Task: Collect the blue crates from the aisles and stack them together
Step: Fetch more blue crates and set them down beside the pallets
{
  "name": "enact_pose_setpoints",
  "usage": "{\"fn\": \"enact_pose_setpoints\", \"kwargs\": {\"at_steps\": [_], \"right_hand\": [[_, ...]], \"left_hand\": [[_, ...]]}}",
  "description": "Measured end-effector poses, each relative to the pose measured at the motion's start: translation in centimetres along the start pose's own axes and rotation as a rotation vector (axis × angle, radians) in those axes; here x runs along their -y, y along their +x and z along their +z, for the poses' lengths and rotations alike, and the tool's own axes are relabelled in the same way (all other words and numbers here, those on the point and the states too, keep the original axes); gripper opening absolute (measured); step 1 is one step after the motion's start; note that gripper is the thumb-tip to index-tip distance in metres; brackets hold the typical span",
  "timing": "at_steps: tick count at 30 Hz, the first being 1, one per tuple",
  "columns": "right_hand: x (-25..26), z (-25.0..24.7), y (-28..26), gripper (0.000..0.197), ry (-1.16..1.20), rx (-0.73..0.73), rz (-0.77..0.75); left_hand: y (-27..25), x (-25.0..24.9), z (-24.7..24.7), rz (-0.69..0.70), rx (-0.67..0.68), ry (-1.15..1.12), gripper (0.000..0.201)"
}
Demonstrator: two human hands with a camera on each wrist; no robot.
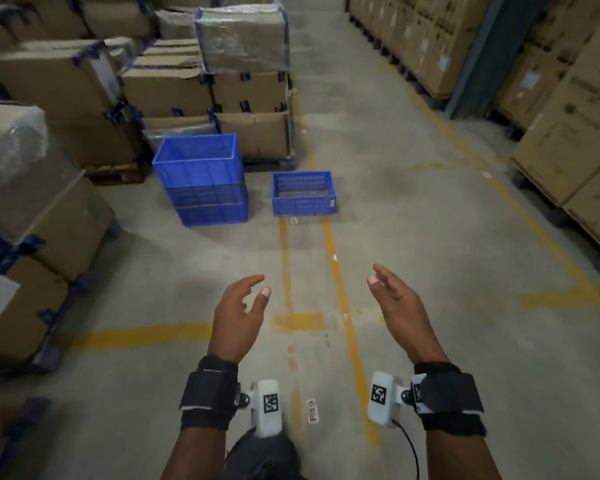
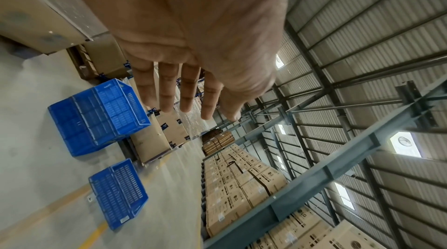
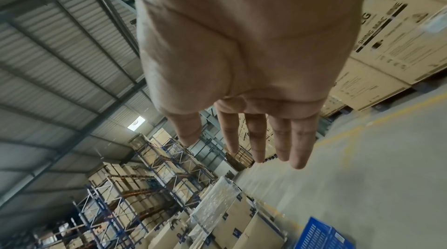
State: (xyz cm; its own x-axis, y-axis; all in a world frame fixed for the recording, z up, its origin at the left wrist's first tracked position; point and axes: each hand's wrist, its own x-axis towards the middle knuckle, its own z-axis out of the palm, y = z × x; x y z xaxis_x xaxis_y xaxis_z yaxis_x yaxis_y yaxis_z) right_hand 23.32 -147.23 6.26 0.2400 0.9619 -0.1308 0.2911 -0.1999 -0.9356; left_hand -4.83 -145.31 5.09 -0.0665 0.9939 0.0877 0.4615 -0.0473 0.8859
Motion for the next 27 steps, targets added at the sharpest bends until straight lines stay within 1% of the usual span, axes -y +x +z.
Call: {"fn": "enact_pose_setpoints", "kwargs": {"at_steps": [3,5,6,8,10,11,13,15,16,19,23,25,27], "right_hand": [[0.4,2.4,10.3,0.052,-0.054,0.010,0.006],[1.3,3.8,16.3,0.051,-0.087,0.007,0.002],[1.9,4.5,20.0,0.050,-0.091,-0.002,0.013],[3.7,5.5,26.2,0.049,-0.112,-0.015,0.000],[5.9,5.9,31.0,0.048,-0.116,-0.031,-0.007],[7.2,5.9,34.0,0.048,-0.110,-0.044,-0.005],[8.9,5.4,38.4,0.049,-0.113,-0.073,0.003],[9.6,5.3,42.5,0.050,-0.129,-0.093,-0.003],[9.6,5.2,45.4,0.051,-0.135,-0.126,0.005],[8.8,5.7,53.2,0.053,-0.186,-0.182,0.024],[8.3,6.8,65.4,0.055,-0.190,-0.146,0.039],[8.3,7.3,70.8,0.056,-0.196,-0.113,0.045],[8.8,7.7,77.0,0.056,-0.196,-0.077,0.050]], "left_hand": [[10.5,2.4,1.8,-0.001,-0.005,-0.003,0.028],[17.1,3.2,2.5,0.012,-0.028,-0.010,0.028],[21.4,3.4,2.8,0.004,-0.035,-0.014,0.028],[28.7,3.1,3.2,0.019,-0.043,-0.004,0.029],[34.9,1.9,3.5,0.079,-0.017,0.032,0.029],[38.8,1.1,3.7,0.099,-0.004,0.050,0.029],[44.7,-0.1,4.5,0.128,0.024,0.085,0.031],[49.2,-0.6,5.5,0.158,0.057,0.127,0.035],[52.1,-0.7,6.4,0.162,0.080,0.147,0.036],[58.7,0.6,8.7,0.135,0.105,0.167,0.037],[68.2,2.8,12.4,0.101,0.118,0.203,0.036],[72.3,3.5,13.7,0.078,0.145,0.231,0.036],[77.5,4.1,14.7,0.042,0.171,0.236,0.037]]}}
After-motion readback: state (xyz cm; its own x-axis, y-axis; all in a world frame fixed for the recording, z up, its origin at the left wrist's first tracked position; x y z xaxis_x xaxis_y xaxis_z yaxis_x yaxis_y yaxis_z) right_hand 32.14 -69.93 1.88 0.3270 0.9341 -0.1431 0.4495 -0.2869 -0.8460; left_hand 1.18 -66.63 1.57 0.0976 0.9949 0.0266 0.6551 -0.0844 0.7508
